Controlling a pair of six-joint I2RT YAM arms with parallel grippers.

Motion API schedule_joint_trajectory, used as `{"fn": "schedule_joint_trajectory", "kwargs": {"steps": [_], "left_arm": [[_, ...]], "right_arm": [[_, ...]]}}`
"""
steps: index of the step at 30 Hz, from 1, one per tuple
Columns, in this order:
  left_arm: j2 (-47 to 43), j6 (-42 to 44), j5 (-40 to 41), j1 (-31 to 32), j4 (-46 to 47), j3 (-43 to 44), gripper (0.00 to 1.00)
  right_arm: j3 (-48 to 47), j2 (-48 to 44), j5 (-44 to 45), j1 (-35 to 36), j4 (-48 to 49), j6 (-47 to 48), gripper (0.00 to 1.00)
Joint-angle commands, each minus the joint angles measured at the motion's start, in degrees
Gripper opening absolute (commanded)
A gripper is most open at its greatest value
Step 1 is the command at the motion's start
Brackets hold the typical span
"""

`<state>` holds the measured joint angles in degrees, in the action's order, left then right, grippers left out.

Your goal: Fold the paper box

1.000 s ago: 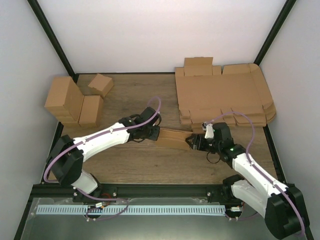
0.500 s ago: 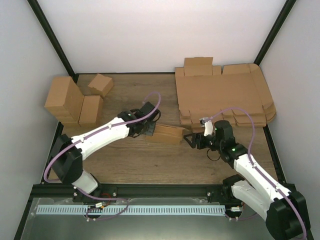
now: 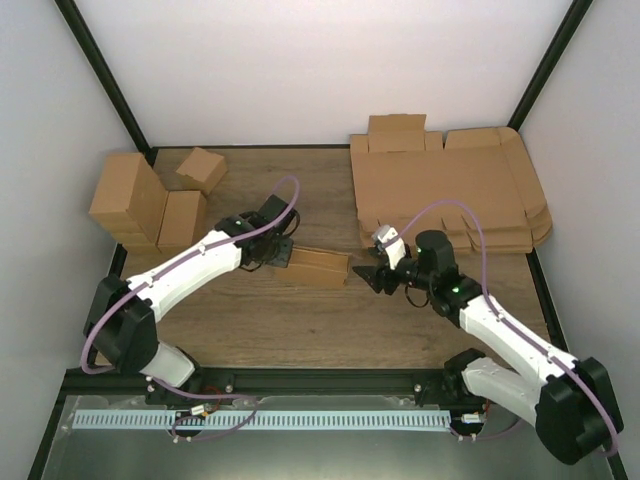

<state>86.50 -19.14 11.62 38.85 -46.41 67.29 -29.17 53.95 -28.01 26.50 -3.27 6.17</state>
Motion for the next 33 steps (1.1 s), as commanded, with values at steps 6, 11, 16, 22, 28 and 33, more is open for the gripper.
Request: {"fn": "schedule_joint_trajectory", "kwargs": {"steps": [6,11,16,22,28,33], "left_arm": [[-2.74,1.29,-2.26,-0.62,-0.26,-2.57,0.04],[-3.17,1.38,-2.67,-0.62,0.33,-3.58,0.04],[-3.15,1.21,-3.56,-0.57,1.03,-4.11,0.04],[-3.86,0.79,-4.01,-0.62,1.75,-5.31,0.04],[-4.88,-0.37,-5.47,-0.62,3.60,-7.23,0.04],[-6.23,-2.04,-6.75,-0.62,4.96,-8.96,0.04]], "right_arm": [[-4.91,9.07,10.89,4.33,4.08,11.75,0.54],[-4.14,9.70,12.91,4.44,5.50,12.28,0.42],[-4.39,11.43,14.46,5.45,5.70,12.73,0.37],[-4.22,12.45,15.09,6.09,6.19,12.78,0.34],[-4.89,14.20,17.04,7.78,6.06,12.41,0.25],[-4.88,13.32,18.14,8.77,5.60,11.14,0.10]]}}
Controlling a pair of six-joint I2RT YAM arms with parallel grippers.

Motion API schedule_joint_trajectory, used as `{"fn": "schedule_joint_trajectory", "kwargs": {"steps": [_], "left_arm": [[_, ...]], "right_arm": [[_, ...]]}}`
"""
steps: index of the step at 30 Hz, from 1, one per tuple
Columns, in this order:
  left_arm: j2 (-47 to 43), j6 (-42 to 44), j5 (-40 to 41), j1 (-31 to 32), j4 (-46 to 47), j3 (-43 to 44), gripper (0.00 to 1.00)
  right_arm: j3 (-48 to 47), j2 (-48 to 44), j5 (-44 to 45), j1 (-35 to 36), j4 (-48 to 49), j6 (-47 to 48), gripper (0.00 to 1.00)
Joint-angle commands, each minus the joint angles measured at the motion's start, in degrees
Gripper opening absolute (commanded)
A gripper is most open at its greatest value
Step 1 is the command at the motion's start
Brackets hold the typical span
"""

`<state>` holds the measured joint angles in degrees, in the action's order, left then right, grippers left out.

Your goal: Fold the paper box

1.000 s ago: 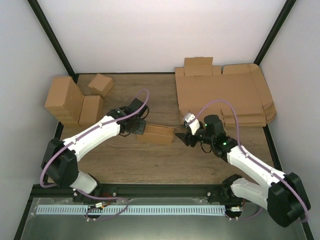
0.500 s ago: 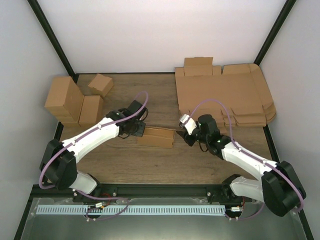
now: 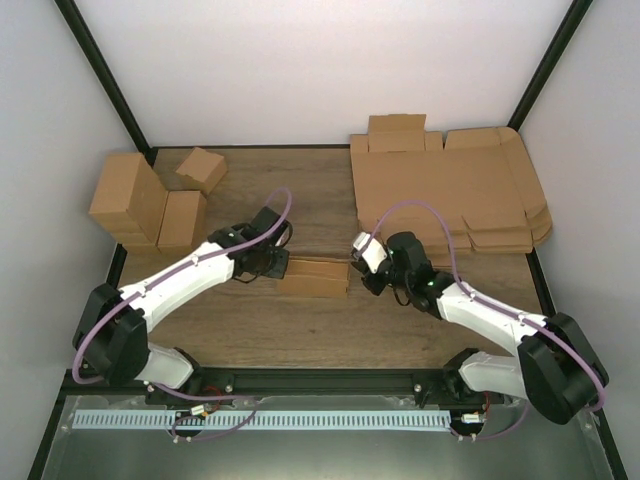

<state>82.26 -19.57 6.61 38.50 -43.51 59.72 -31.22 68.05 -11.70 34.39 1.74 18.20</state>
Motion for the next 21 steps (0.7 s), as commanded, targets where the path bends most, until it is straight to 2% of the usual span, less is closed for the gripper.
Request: {"fn": "schedule_joint_trajectory", "kwargs": {"steps": [1,3,12,19,21], "left_arm": [[-2.31,-1.92,-1.69,-0.25,2.29,-1.73,0.04],[-3.18,-2.65,-1.55,-0.20,2.72,-2.32,0.04],[-7.32,-6.24,0.24,0.72,4.97,-5.52,0.04],[-9.01,-10.77,4.83,5.34,7.51,-7.90,0.04],[-9.41,-12.09,5.71,6.27,8.84,-8.83,0.09]], "right_arm": [[-3.00,-0.93,2.12,1.02,0.09,-1.31,0.04],[-3.75,-0.99,2.59,1.20,-1.38,-2.79,0.01],[-10.22,1.16,-0.03,2.03,-12.78,-18.15,0.01],[-11.87,1.94,0.36,3.73,-18.98,-30.03,0.01],[-12.42,2.10,0.17,4.39,-20.74,-31.54,0.01]]}}
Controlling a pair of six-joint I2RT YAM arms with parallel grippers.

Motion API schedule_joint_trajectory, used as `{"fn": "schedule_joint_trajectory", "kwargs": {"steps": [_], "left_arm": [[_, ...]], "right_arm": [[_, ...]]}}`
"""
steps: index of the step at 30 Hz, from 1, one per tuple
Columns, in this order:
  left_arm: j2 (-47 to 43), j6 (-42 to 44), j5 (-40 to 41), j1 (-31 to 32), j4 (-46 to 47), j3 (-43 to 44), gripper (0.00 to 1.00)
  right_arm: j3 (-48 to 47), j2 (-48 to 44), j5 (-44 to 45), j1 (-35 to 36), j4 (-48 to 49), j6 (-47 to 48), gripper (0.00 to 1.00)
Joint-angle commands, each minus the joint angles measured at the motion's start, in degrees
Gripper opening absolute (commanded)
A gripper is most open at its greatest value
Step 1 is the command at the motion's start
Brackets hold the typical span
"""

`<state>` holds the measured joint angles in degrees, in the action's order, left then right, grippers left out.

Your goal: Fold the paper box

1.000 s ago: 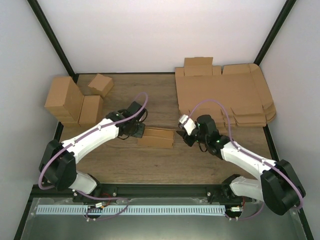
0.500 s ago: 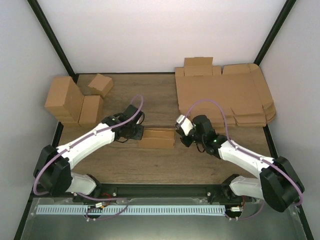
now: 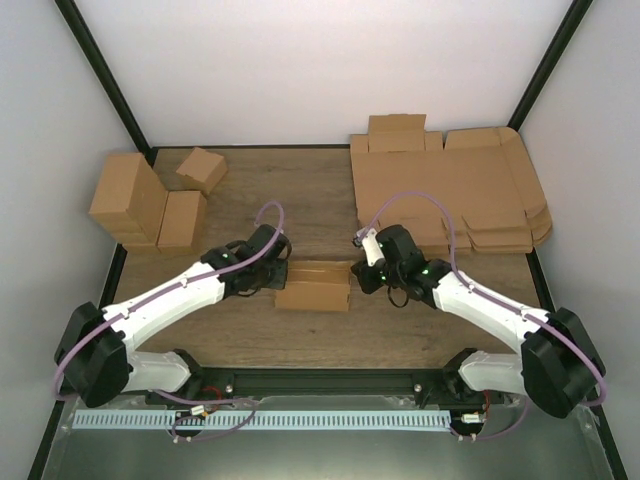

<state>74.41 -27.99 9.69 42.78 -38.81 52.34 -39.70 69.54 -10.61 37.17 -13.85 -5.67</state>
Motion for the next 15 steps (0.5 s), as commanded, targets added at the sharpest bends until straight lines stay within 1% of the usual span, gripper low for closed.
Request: {"fn": "schedule_joint_trajectory", "kwargs": {"steps": [1,4,8,9,12,15], "left_arm": [[-1.89,-4.15,2.64,2.21,4.82,-2.04,0.12],[-2.84,-4.97,2.43,2.26,6.57,-3.71,0.20],[-2.56,-5.68,2.62,2.30,6.38,-4.38,0.22],[-2.46,-6.02,2.48,2.26,6.40,-4.63,0.23],[-2.72,-7.20,1.46,2.30,6.75,-6.02,0.32],[-3.98,-8.29,0.40,2.28,7.75,-7.84,0.34]], "right_arm": [[-3.90,0.46,-0.45,2.14,-5.36,-8.25,0.01],[-3.26,-0.83,0.60,2.91,-5.16,-8.56,0.01],[-2.92,-2.48,1.12,3.00,-5.22,-7.79,0.01],[-2.78,-2.90,1.24,3.02,-5.22,-7.62,0.01],[-2.55,-3.93,1.59,3.05,-5.14,-7.54,0.01],[-2.61,-4.45,1.10,3.09,-5.37,-8.08,0.01]]}}
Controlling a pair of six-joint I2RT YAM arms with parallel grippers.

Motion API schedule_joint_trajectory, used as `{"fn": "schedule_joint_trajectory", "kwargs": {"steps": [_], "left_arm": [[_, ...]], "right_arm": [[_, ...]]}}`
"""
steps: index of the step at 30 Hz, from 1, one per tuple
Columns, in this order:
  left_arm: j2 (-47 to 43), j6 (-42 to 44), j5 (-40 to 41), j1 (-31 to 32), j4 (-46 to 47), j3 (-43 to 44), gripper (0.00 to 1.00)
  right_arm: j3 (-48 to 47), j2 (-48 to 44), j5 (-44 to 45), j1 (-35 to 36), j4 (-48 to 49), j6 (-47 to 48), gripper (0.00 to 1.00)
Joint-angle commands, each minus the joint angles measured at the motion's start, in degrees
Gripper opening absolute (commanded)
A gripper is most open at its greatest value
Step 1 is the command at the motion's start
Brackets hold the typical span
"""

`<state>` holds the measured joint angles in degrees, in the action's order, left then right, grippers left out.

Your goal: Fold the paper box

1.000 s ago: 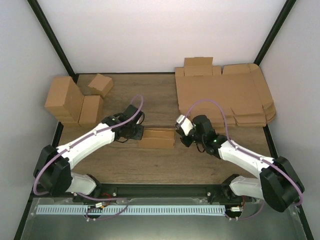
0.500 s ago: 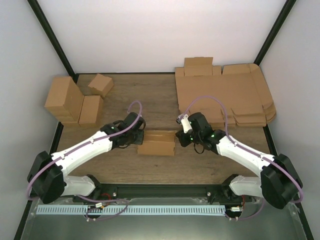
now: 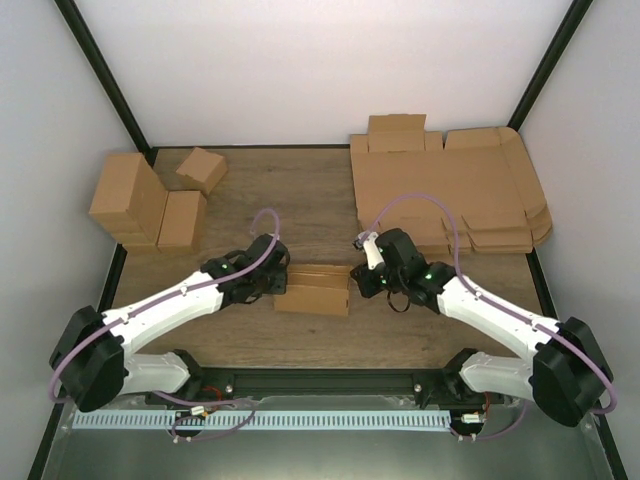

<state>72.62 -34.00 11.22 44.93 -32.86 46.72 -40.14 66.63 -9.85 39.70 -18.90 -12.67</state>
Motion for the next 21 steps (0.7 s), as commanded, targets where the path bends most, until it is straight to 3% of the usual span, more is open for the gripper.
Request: {"fn": "schedule_joint_trajectory", "kwargs": {"steps": [1,8,21], "left_arm": [[-2.79,-2.58,-1.52,0.16,2.06,-2.78,0.35],[-5.93,-5.48,-3.66,0.90,5.90,-7.64,0.38],[-12.44,-13.72,4.25,8.78,7.62,-13.37,0.39]], "right_arm": [[-2.21,-1.71,0.13,0.55,-0.29,-1.15,0.01],[-0.74,-3.04,-0.41,1.00,1.32,-3.06,0.01],[0.30,-4.52,-0.14,2.66,-3.97,-12.39,0.01]]}}
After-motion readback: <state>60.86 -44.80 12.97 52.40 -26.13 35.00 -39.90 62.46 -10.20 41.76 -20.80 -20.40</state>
